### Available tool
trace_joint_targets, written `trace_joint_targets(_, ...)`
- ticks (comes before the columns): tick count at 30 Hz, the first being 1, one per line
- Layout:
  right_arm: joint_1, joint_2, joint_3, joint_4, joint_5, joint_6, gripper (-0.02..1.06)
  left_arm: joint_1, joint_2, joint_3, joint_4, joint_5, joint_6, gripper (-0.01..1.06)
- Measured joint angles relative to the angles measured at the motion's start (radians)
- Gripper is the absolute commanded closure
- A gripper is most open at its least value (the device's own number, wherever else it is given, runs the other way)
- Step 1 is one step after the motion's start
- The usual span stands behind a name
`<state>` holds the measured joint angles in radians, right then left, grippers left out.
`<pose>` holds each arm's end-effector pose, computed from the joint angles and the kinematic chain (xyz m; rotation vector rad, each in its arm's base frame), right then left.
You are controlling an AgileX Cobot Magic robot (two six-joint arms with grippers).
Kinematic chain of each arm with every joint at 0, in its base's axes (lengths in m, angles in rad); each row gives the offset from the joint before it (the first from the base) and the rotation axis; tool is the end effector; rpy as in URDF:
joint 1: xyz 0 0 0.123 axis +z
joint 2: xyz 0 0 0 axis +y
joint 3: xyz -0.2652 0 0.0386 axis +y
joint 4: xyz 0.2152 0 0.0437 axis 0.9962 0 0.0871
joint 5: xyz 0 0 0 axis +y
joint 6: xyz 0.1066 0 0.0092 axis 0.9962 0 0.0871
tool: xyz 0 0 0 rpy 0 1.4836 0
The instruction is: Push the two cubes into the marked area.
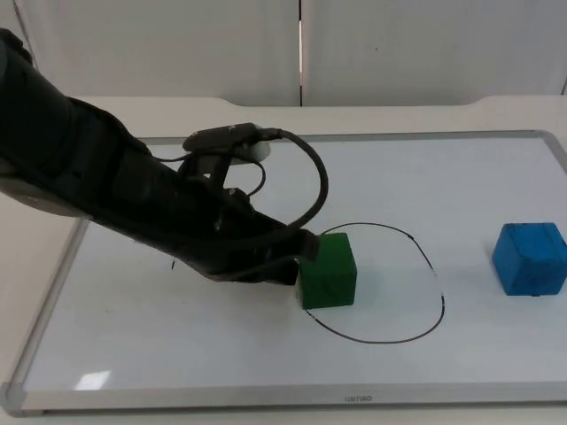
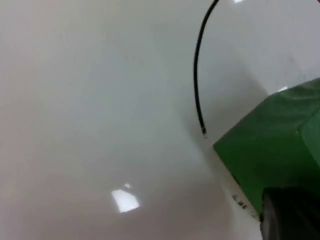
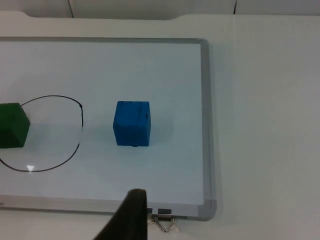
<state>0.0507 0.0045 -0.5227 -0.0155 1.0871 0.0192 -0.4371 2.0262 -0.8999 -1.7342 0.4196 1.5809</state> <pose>-0.0049 -0.0017 0.2577 -0.0312 2.0523 0.0249 0.2888 -0.1825 0.0881 0.5136 2.5391 -0.7579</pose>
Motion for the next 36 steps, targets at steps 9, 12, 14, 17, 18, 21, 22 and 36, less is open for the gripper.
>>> trace_joint_targets(9,0.000,0.000,0.000,0.000,0.000,0.000,-0.01,-0.004,0.000,-0.029,0.000,0.004,0.006,1.05)
trace_joint_targets(12,0.000,0.000,0.000,0.000,0.000,0.000,-0.01,-0.004,0.000,-0.035,0.000,0.004,0.006,1.05)
trace_joint_targets(14,0.000,0.000,0.000,0.000,0.000,0.000,-0.01,-0.004,0.000,-0.037,0.000,0.004,0.006,1.05)
trace_joint_targets(17,0.000,0.000,0.000,0.000,0.000,0.000,-0.01,-0.004,0.000,-0.038,0.000,0.005,0.006,1.05)
trace_joint_targets(18,0.000,0.000,0.000,0.000,0.000,0.000,-0.01,-0.004,0.000,-0.038,0.000,0.009,0.006,1.05)
trace_joint_targets(21,0.000,0.000,0.000,0.000,0.000,0.000,-0.01,-0.004,0.000,-0.038,0.000,0.023,0.006,1.05)
trace_joint_targets(22,0.000,0.000,0.000,0.000,0.000,0.000,-0.01,-0.004,0.000,-0.038,0.000,0.037,0.006,1.05)
trace_joint_targets(36,0.000,0.000,0.000,0.000,0.000,0.000,-0.01,0.004,0.000,-0.038,0.000,0.021,0.027,1.05)
